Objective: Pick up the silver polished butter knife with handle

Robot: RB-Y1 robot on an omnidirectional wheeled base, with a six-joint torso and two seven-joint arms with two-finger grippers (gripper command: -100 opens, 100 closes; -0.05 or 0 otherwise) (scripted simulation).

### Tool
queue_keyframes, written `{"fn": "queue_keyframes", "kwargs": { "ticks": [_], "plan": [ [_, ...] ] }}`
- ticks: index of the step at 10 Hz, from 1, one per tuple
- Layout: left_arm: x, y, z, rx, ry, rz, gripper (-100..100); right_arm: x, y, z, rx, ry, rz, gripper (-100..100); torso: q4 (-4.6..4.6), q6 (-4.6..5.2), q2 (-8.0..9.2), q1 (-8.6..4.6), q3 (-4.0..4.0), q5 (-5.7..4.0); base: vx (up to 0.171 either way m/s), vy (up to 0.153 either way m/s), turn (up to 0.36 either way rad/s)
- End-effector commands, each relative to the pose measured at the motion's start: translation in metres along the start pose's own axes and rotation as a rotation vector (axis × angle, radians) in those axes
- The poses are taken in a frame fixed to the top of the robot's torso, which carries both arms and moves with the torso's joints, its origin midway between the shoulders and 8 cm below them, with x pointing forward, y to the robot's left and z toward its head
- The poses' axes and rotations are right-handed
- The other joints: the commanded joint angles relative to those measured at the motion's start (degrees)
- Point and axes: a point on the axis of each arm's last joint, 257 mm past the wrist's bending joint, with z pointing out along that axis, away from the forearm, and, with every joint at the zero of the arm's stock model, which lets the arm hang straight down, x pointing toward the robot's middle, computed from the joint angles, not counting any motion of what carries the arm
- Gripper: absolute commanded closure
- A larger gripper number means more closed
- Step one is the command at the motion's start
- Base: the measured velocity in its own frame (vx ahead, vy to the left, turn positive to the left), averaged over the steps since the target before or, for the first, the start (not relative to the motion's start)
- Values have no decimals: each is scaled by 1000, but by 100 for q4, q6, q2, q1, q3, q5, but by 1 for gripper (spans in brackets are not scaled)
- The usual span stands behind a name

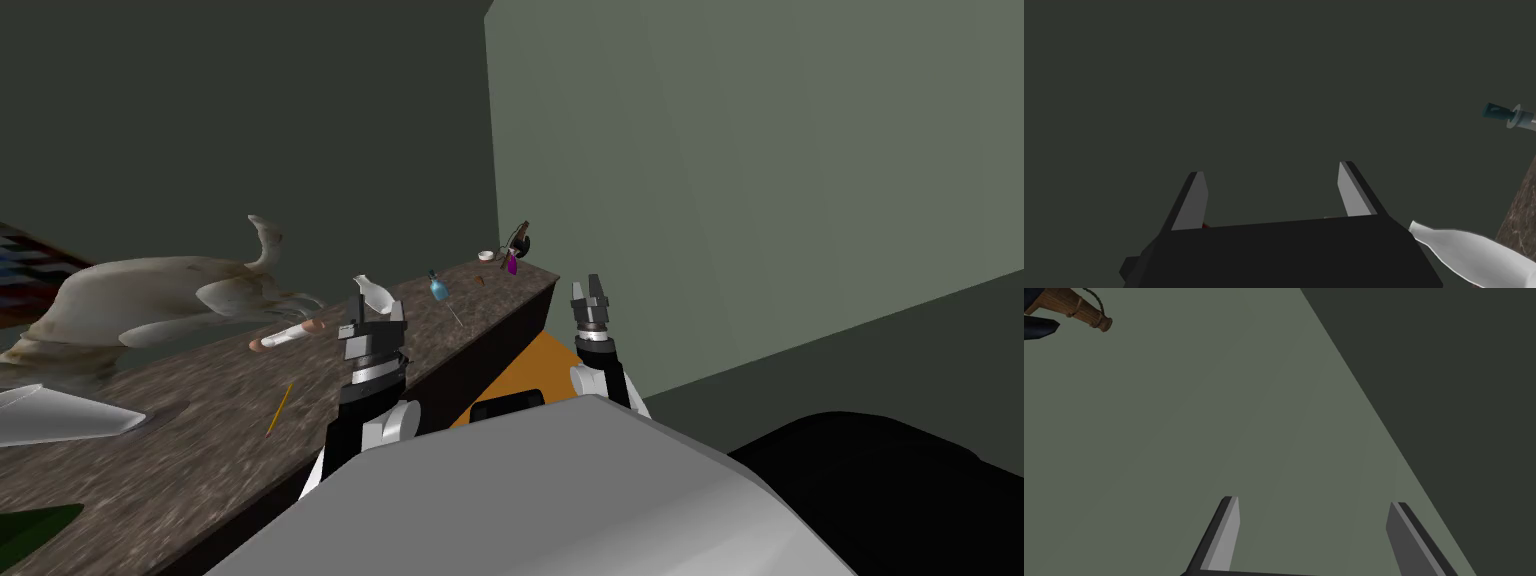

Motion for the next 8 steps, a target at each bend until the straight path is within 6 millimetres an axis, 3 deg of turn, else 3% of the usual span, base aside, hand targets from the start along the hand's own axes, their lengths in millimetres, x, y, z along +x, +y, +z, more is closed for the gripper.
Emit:
{"fn": "queue_keyframes", "kwargs": {
  "ticks": [1,8],
  "plan": [
    [3,3,2,-17,40,30,-100,0,0,0,0,0,0,0,0,0,0,0,0,0,8,-9,-81],
    [4,29,13,-130,174,173,-100,0,0,0,0,0,0,0,-2,2,-8,-5,-5,-1,14,-13,-87]
  ]
}}
